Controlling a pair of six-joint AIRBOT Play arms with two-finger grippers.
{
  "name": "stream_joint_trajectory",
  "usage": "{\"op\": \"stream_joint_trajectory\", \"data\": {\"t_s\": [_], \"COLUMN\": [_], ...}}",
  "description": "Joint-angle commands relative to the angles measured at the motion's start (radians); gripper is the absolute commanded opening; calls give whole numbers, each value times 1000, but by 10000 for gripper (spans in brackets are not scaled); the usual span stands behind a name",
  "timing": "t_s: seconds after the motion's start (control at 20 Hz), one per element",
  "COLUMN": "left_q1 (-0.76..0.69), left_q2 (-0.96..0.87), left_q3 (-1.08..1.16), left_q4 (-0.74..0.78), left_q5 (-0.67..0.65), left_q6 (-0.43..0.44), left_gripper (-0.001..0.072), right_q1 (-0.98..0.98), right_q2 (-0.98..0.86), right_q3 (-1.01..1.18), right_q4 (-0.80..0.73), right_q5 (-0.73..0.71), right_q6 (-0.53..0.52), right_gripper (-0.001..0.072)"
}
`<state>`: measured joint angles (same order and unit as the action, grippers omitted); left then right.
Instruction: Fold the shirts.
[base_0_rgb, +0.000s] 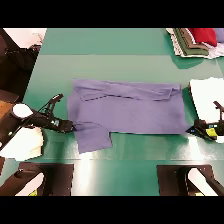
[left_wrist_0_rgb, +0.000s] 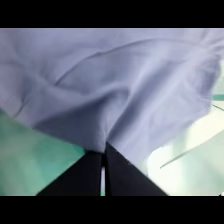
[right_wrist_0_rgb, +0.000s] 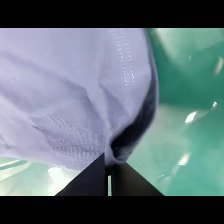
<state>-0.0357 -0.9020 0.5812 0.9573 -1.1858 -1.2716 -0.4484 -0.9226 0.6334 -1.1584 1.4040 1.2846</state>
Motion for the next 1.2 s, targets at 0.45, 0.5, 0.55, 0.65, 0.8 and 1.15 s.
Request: {"op": "stream_joint_trajectory", "data": {"t_s": [0.45, 0.5, 0.55, 0.65, 0.8, 1.15], "left_q1": [0, 0, 0, 0, 0, 0], "left_q2": [285, 252, 214, 124, -31, -288], "left_q3": [134, 171, 204, 263, 333, 438], "left_q4": [0, 9, 13, 38, 62, 88], "left_q5": [-227, -171, -127, -43, 41, 253], "left_q6": [-130, -111, -107, -80, -61, -56], "left_gripper": [29, 29, 29, 30, 30, 30], "right_q1": [4, 4, 5, 39, 161, 359], "right_q2": [362, 340, 306, 223, 74, -329], "right_q3": [21, 22, 29, 85, 216, 509], "right_q4": [-8, 30, 69, 90, 83, 83], "right_q5": [153, 131, 113, 68, -48, -156], "right_q6": [125, 125, 123, 117, 117, 133], "right_gripper": [15, 15, 15, 15, 15, 15]}}
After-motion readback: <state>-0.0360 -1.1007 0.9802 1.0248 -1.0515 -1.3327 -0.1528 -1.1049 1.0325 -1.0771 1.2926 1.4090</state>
